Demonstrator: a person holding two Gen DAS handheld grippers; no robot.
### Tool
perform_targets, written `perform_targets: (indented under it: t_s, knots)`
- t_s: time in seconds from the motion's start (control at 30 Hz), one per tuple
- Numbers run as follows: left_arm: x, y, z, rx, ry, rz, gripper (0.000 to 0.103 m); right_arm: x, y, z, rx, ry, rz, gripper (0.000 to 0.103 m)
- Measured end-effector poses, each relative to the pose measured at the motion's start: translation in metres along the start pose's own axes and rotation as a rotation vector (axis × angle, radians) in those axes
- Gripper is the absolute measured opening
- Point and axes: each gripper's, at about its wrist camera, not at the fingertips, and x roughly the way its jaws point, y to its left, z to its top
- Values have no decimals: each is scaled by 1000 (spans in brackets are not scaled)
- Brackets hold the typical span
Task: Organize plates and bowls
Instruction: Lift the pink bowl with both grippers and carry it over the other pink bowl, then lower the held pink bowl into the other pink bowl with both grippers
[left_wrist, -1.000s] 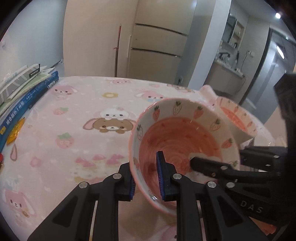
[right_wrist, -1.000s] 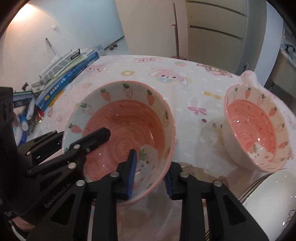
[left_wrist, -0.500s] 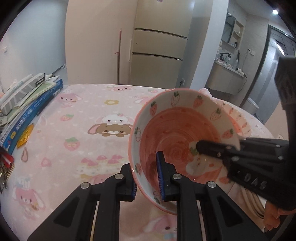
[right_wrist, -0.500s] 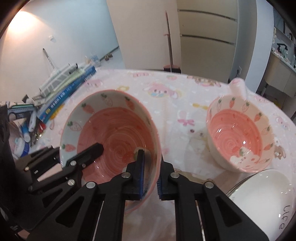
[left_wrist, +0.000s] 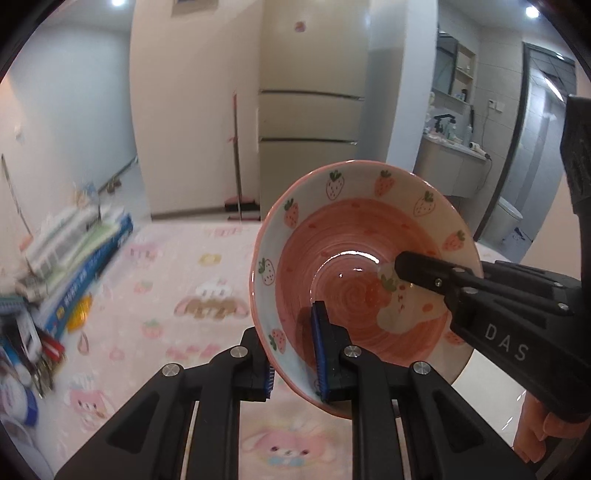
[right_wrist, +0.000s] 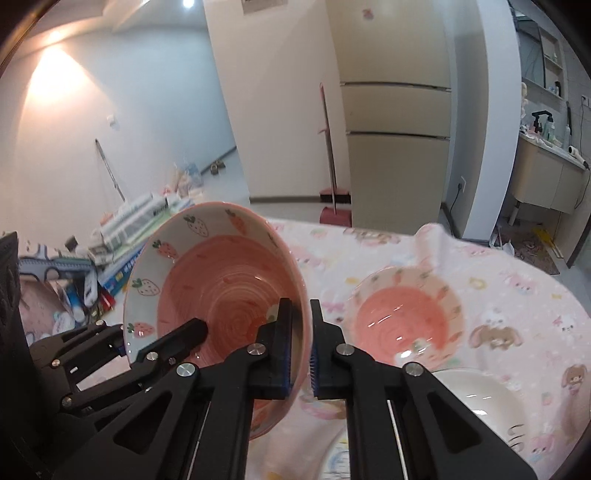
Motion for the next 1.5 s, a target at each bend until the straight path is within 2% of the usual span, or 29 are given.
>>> perform_targets:
  t_s: [0.1,0.27,0.4,0.67,0.8,1.03,1.23,1.5]
  knots:
    - [-7,-20,20,17,-33,-25,19,-18,-20,13,21,-15,12,8]
    - [-6,-55,46,41,-68,-77,19,-46,-44,34,-11,-81,-63,8]
    - [15,-72,59,39,-49,-115,19,-43,-69,39,13,-85,-98,8]
    - [64,-82,48,46,44,-119,19,-1,-106,21,111,-2,-68,8]
    - [81,-77,39,47,74,-122,19,14,-107,15,99,40,-78,8]
    - [100,-67,31,19,88,-117,19,36,-119,3,134,105,-56,8]
    - [114,-68,24,12,76,-150,19,44,-126,0,150,133,-63,8]
    - [122,-74,18,54,62,-125,19,58,-137,-6,171,169,-80,8]
